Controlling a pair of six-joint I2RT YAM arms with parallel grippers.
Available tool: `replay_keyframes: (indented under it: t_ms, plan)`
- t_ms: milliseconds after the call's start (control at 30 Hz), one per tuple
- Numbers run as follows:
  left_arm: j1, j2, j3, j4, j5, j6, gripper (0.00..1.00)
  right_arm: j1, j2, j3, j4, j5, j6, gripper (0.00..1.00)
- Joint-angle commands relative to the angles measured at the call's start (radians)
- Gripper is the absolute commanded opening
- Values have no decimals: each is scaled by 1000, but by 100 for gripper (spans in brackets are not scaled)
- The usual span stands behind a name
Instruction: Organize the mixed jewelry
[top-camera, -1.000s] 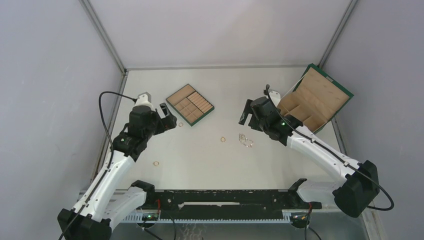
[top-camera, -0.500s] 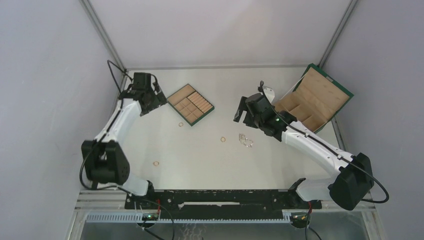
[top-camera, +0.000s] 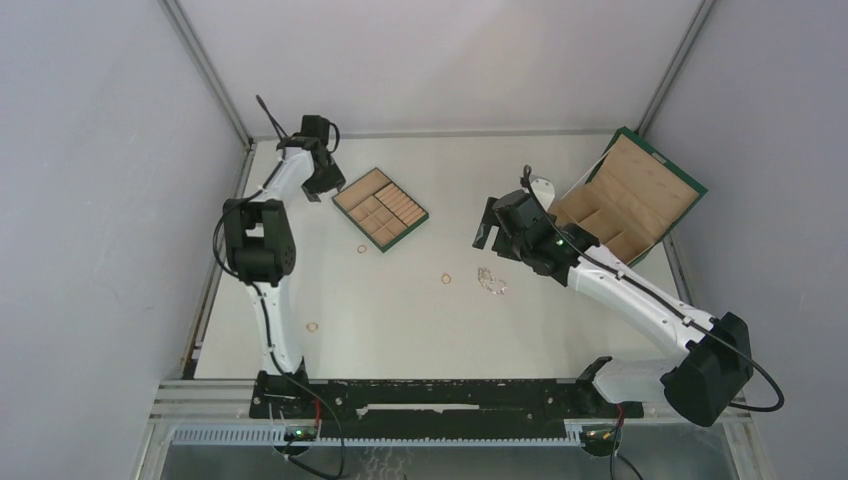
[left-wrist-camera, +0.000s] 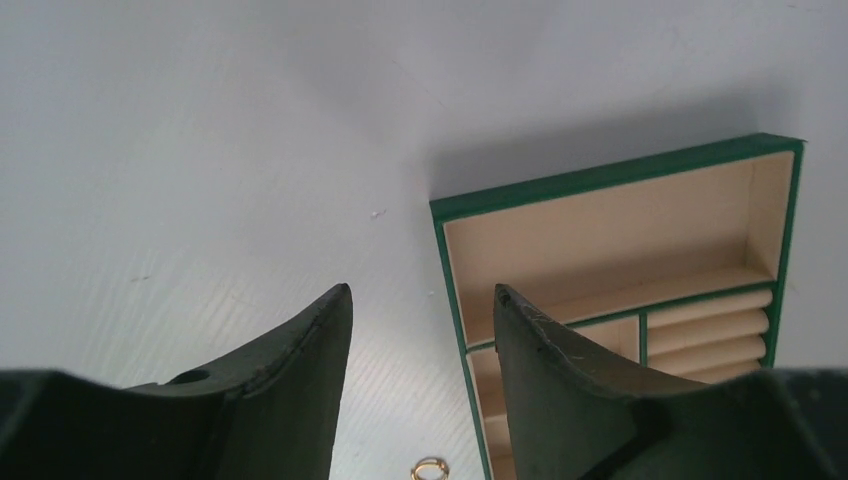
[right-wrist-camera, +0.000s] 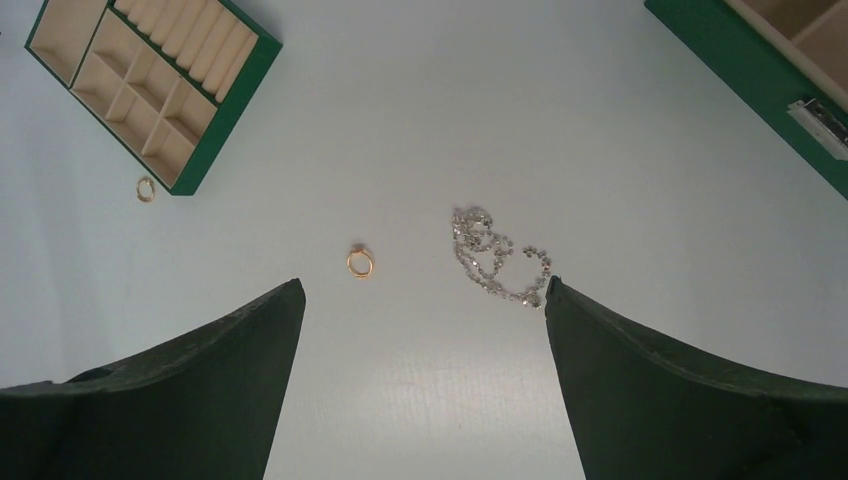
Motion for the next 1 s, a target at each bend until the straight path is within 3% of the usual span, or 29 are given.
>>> replay_keyframes:
  t_ms: [0, 300, 467, 533, 767, 967]
  plan:
    - [-4, 51, 94, -58, -29, -58, 57, 2, -29, 35, -14, 36, -14, 99]
    - [-22, 147, 110, -65, -43, -104, 40, -10, -8, 36, 14, -8, -25, 99]
    - [-29, 138, 95, -51, -28, -122, 38, -19, 3, 36, 21, -25, -27, 99]
    - [-33, 128, 84, -54, -20, -142, 33, -22, 4, 35, 24, -30, -30, 99]
    - [-64, 43, -82, -13, 26, -330, 12, -34, 3, 35, 35, -44, -35, 98]
    - [-126, 17, -109, -20, 15, -448, 0, -32, -1, 35, 10, -44, -34, 98]
